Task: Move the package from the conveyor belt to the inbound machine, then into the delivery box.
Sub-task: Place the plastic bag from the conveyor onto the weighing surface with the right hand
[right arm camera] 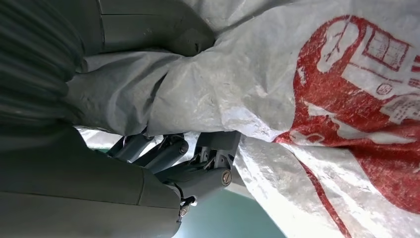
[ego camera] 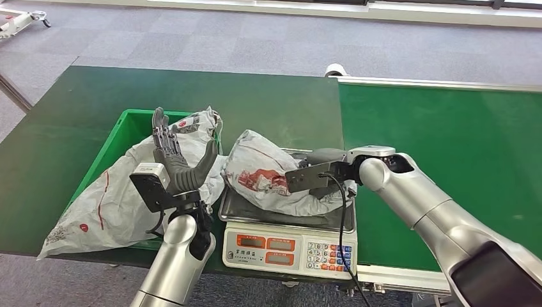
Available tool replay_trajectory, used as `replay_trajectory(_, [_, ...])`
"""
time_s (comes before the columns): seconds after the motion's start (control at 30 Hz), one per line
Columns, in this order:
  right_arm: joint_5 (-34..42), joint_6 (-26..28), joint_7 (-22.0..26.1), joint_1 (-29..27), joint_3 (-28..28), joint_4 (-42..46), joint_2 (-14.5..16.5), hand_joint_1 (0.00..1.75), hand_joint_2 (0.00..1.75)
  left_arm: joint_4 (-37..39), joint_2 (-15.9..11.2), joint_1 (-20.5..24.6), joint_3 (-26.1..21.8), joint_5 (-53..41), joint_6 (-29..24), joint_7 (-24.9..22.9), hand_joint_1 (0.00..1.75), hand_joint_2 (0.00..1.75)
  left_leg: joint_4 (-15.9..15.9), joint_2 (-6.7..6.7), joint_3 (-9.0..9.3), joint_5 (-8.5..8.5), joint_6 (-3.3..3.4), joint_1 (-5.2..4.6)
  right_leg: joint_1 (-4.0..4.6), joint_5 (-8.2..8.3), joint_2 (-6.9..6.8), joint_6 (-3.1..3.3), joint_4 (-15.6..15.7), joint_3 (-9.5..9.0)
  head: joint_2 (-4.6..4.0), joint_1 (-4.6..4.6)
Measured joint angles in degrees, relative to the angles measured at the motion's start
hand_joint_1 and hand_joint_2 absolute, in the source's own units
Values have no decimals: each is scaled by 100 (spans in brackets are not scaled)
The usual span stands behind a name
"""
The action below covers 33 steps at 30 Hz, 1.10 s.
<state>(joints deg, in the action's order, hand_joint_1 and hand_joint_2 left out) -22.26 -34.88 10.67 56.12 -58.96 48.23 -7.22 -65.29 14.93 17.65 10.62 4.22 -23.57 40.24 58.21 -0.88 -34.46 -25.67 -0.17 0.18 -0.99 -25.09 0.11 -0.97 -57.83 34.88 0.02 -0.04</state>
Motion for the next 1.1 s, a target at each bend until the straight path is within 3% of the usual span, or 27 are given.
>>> replay_trajectory(0.23, [166,-26,90,145,-593,-4,-246,175,175,114,0,40,0,7,13,2,0,175,0,3,0,0,0,0,-1,0,3,0,0,0,0,0])
replay_trajectory(0.7, [197,-27,126,220,-793,-6,-338,175,175,167,1,45,0,7,19,2,0,175,1,3,1,0,0,0,-1,0,3,0,0,-1,0,1])
replay_trajectory(0.83, [342,47,376,236,-809,-4,-353,2,175,176,1,46,2,7,26,2,0,175,1,3,1,0,0,0,-1,0,3,0,0,-1,0,1])
replay_trajectory(1.1, [598,1573,958,132,-711,174,-364,0,175,133,0,21,2,11,-4,2,0,175,0,8,2,0,0,1,2,0,8,1,0,1,0,1])
